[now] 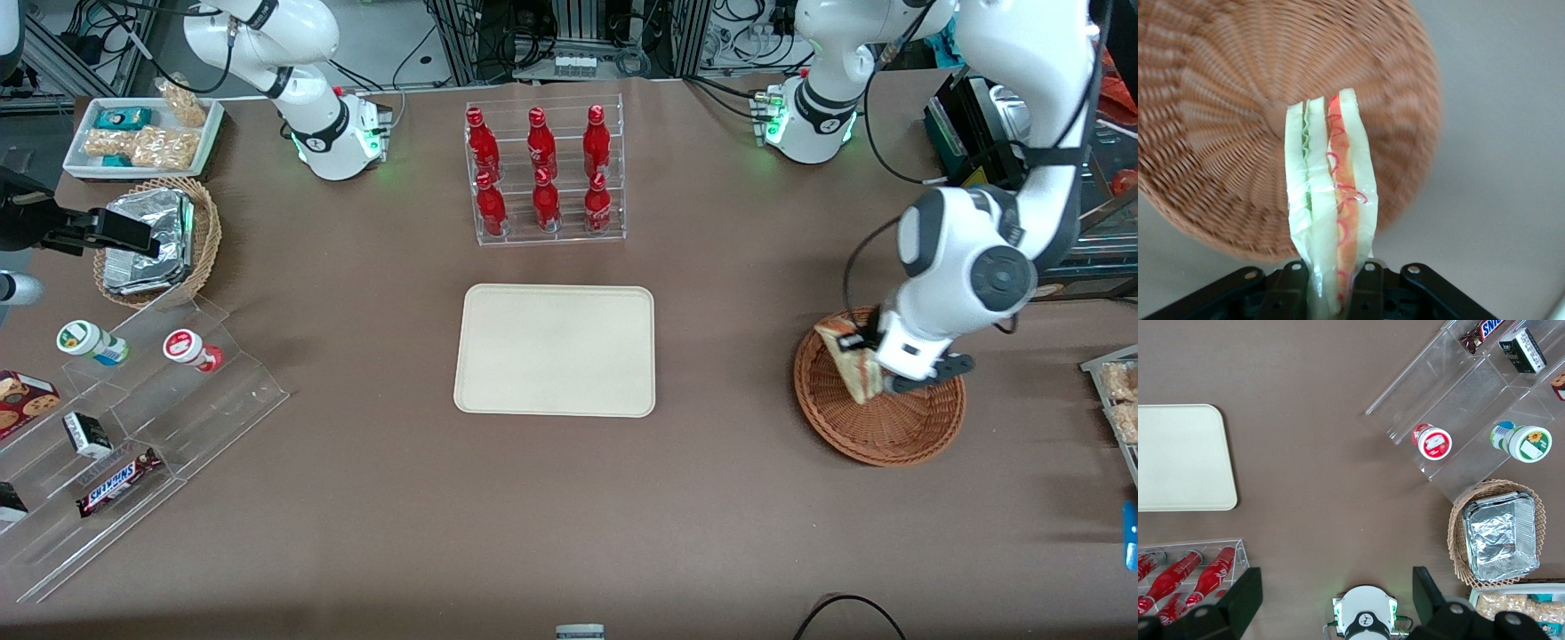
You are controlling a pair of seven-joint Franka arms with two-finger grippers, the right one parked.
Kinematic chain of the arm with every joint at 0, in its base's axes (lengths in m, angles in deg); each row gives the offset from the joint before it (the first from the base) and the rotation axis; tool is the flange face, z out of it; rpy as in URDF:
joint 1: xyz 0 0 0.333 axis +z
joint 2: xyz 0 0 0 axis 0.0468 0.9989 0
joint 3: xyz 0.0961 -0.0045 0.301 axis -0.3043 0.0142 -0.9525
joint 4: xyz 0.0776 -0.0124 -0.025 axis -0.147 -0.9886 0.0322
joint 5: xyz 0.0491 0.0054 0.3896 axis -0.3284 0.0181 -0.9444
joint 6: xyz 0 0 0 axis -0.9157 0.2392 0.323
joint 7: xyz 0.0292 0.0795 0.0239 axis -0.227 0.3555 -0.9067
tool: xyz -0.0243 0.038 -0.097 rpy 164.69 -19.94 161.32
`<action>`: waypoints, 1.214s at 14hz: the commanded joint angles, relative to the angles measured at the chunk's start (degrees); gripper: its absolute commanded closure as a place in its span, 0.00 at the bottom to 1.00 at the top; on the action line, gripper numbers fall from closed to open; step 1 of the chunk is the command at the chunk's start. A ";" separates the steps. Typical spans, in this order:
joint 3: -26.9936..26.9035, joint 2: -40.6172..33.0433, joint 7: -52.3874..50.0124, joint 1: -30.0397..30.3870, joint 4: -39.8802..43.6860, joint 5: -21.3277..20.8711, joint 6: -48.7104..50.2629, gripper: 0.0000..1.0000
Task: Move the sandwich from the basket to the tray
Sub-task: 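Lift the sandwich out of the basket and carry it over the cream tray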
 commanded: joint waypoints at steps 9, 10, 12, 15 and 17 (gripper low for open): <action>-0.22 7.02 -17.68 -22.11 14.95 0.63 11.35 0.86; -0.22 9.12 -19.53 -23.95 16.97 0.54 11.27 0.86; -0.14 12.56 -20.08 -24.85 21.02 0.89 11.44 0.86; 1.09 17.47 -19.82 -26.69 26.20 3.62 10.21 0.86; 1.18 20.99 -18.94 -27.57 29.28 3.44 10.38 0.85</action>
